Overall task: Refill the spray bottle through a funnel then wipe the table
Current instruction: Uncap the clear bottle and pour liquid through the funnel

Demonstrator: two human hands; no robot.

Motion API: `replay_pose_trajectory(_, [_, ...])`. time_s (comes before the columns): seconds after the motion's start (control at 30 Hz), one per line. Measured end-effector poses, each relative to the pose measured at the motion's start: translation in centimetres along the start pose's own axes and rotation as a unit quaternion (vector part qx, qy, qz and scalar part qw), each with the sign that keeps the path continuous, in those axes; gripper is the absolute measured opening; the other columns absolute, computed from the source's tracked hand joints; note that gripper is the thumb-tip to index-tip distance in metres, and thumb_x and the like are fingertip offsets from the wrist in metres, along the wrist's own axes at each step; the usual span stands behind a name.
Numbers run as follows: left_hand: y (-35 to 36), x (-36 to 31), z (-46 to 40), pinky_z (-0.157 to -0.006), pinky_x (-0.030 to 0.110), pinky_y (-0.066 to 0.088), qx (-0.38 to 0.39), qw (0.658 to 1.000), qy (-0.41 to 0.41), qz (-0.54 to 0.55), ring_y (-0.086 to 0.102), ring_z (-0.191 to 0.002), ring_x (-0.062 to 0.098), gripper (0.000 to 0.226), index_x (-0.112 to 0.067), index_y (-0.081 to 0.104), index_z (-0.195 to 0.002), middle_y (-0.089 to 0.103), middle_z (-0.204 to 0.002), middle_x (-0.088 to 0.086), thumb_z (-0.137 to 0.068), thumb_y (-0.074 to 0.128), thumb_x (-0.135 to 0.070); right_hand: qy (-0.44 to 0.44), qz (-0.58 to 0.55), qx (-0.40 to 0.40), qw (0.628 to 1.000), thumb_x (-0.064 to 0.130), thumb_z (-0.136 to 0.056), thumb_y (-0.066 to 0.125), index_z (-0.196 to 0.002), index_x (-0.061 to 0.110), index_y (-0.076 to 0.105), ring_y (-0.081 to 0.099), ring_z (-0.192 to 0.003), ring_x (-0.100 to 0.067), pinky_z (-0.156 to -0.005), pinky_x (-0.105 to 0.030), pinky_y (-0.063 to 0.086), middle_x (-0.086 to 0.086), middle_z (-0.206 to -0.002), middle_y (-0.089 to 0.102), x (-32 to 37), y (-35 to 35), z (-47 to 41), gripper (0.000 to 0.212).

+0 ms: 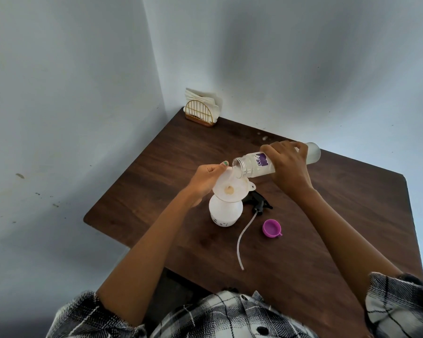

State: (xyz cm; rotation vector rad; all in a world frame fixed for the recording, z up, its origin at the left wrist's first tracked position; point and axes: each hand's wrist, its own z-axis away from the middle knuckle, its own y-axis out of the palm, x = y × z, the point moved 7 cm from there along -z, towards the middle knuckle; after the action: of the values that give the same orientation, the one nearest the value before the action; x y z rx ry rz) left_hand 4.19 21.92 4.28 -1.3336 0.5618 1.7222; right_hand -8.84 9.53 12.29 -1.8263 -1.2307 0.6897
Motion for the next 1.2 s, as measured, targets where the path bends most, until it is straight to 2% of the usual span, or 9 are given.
replay_pose_trajectory(0.17, [-0.01, 0.05, -0.06, -0.066, 0.023, 0.041, 0.000, 1.000, 0.001, -0.006, 0.050, -0.082, 0.020, 0.054, 0.010, 0.059, -0.102, 0.055, -0.090, 0.011, -0.096, 0.047, -0.042, -0.002, 0.000, 0.006, 1.000, 0.005, -0.062, 0.081, -0.104, 0.012, 0.058, 0.061, -0.092, -0.033, -0.083, -0.051, 0.038, -0.010, -0.097, 0.066, -0.03, -0.03, -0.03, 0.048])
replay_pose_trajectory(0.33, [0.00, -0.01, 0.04, -0.065, 0.023, 0.040, 0.000, 1.000, 0.004, -0.006, 0.052, -0.078, 0.014, 0.055, 0.011, 0.059, -0.100, 0.057, -0.089, 0.009, -0.096, 0.047, -0.042, -0.001, -0.002, 0.007, 1.000, 0.006, -0.063, 0.080, -0.103, 0.013, 0.058, 0.061, -0.091, -0.034, -0.084, -0.051, 0.037, -0.010, -0.096, 0.066, -0.04, -0.04, -0.10, 0.047])
replay_pose_trajectory(0.47, [-0.04, -0.06, 0.19, -0.067, 0.027, 0.040, 0.003, 1.000, -0.003, 0.005, 0.055, -0.079, 0.014, 0.055, 0.011, 0.060, -0.100, 0.062, -0.086, 0.004, -0.095, 0.049, -0.043, 0.001, 0.001, 0.007, 1.000, 0.006, -0.064, 0.081, -0.104, 0.012, 0.059, 0.061, -0.092, -0.033, -0.084, -0.051, 0.037, -0.010, -0.097, 0.066, -0.12, -0.05, -0.12, 0.046])
replay_pose_trajectory(0.63, [-0.08, -0.10, 0.37, -0.069, 0.029, 0.039, 0.004, 1.000, -0.006, 0.004, 0.054, -0.080, 0.016, 0.056, 0.011, 0.059, -0.100, 0.060, -0.089, 0.008, -0.095, 0.048, -0.044, -0.001, 0.002, 0.003, 1.000, 0.006, -0.063, 0.081, -0.104, 0.014, 0.057, 0.061, -0.091, -0.032, -0.084, -0.050, 0.037, -0.009, -0.096, 0.066, -0.13, 0.01, -0.07, 0.048])
replay_pose_trajectory(0.8, [0.10, -0.16, 0.42, -0.070, 0.028, 0.041, 0.003, 1.000, -0.014, 0.005, 0.057, -0.081, 0.013, 0.053, 0.010, 0.060, -0.103, 0.065, -0.085, -0.006, -0.096, 0.048, -0.041, -0.003, 0.004, -0.002, 1.000, 0.007, -0.062, 0.083, -0.104, 0.014, 0.056, 0.062, -0.090, -0.032, -0.083, -0.051, 0.038, -0.009, -0.096, 0.066, -0.17, -0.06, -0.03, 0.050])
replay_pose_trajectory(0.93, [0.12, -0.19, 0.37, -0.071, 0.028, 0.043, 0.005, 1.000, -0.008, 0.006, 0.056, -0.085, 0.017, 0.053, 0.009, 0.060, -0.105, 0.064, -0.091, 0.003, -0.096, 0.047, -0.041, -0.004, 0.006, -0.001, 1.000, 0.008, -0.062, 0.082, -0.104, 0.015, 0.055, 0.062, -0.090, -0.032, -0.084, -0.050, 0.038, -0.009, -0.096, 0.066, -0.24, 0.03, 0.05, 0.051])
replay_pose_trajectory(1.03, [0.20, -0.30, 0.44, -0.068, 0.024, 0.043, 0.003, 1.000, -0.008, 0.012, 0.057, -0.078, 0.009, 0.050, 0.009, 0.061, -0.104, 0.065, -0.086, -0.008, -0.096, 0.048, -0.039, -0.002, 0.010, 0.000, 1.000, 0.008, -0.064, 0.080, -0.103, 0.015, 0.056, 0.061, -0.090, -0.031, -0.084, -0.048, 0.036, -0.008, -0.096, 0.065, -0.37, 0.12, 0.06, 0.047])
replay_pose_trajectory(1.2, [0.17, -0.32, 0.23, -0.070, 0.025, 0.045, -0.005, 1.000, -0.007, 0.001, 0.055, -0.076, 0.008, 0.047, 0.004, 0.062, -0.107, 0.062, -0.085, -0.010, -0.096, 0.048, -0.040, -0.002, 0.007, -0.001, 1.000, 0.007, -0.065, 0.079, -0.103, 0.014, 0.057, 0.061, -0.091, -0.031, -0.085, -0.047, 0.035, -0.008, -0.096, 0.065, -0.42, 0.09, 0.06, 0.045])
